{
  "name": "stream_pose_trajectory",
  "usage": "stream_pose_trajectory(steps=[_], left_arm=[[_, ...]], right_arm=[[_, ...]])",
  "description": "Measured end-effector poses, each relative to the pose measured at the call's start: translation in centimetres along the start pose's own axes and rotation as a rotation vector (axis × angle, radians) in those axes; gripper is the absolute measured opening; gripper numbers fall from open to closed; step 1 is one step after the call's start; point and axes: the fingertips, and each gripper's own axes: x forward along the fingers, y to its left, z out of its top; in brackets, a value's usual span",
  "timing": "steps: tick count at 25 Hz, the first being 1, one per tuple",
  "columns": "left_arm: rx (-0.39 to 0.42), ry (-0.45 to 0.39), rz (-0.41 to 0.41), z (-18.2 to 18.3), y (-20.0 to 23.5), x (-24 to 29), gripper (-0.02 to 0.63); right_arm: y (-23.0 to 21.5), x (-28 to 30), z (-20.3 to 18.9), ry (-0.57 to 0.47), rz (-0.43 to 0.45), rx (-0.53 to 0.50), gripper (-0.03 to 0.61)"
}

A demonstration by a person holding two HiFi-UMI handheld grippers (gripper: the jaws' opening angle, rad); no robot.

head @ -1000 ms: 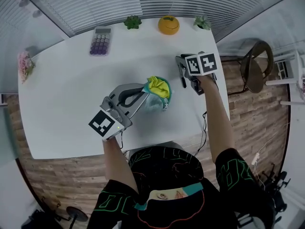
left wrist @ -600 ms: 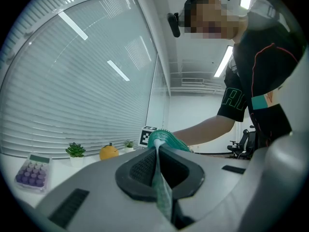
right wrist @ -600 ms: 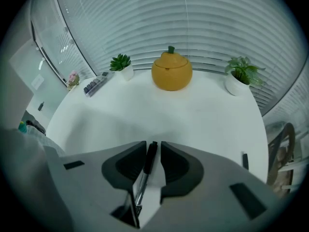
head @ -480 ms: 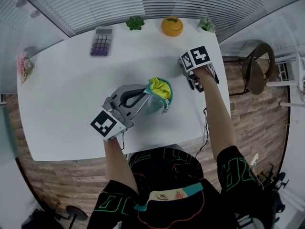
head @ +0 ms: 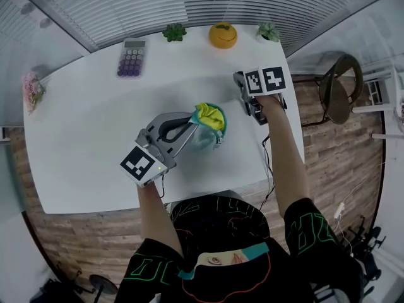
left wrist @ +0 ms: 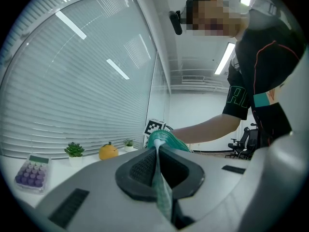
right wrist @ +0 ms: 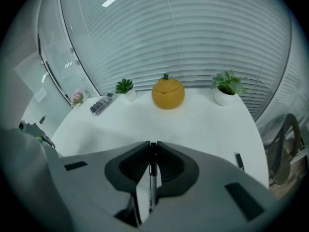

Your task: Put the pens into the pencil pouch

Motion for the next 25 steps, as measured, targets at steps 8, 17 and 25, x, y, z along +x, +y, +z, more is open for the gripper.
stream_pose_trajectory(steps=[8,17,25], left_arm=[[0.035,0.0,0.013,0.8,-2.0,1.0,0.005],[0.09,-0.026,0.042,2.0,-4.4,1.8,0.005],[0.13,-0.019,0.038,2.8,-8.1,2.7,0.005]], right_arm=[[1.4,-6.1,1.8,-0.27,0.076,0.043,0.046],[3.8,-13.6,2.5,-0.527,0.168,0.052,0.046],[5.0,-21.3,1.8,-0.746,0.207,0.091,0.046]])
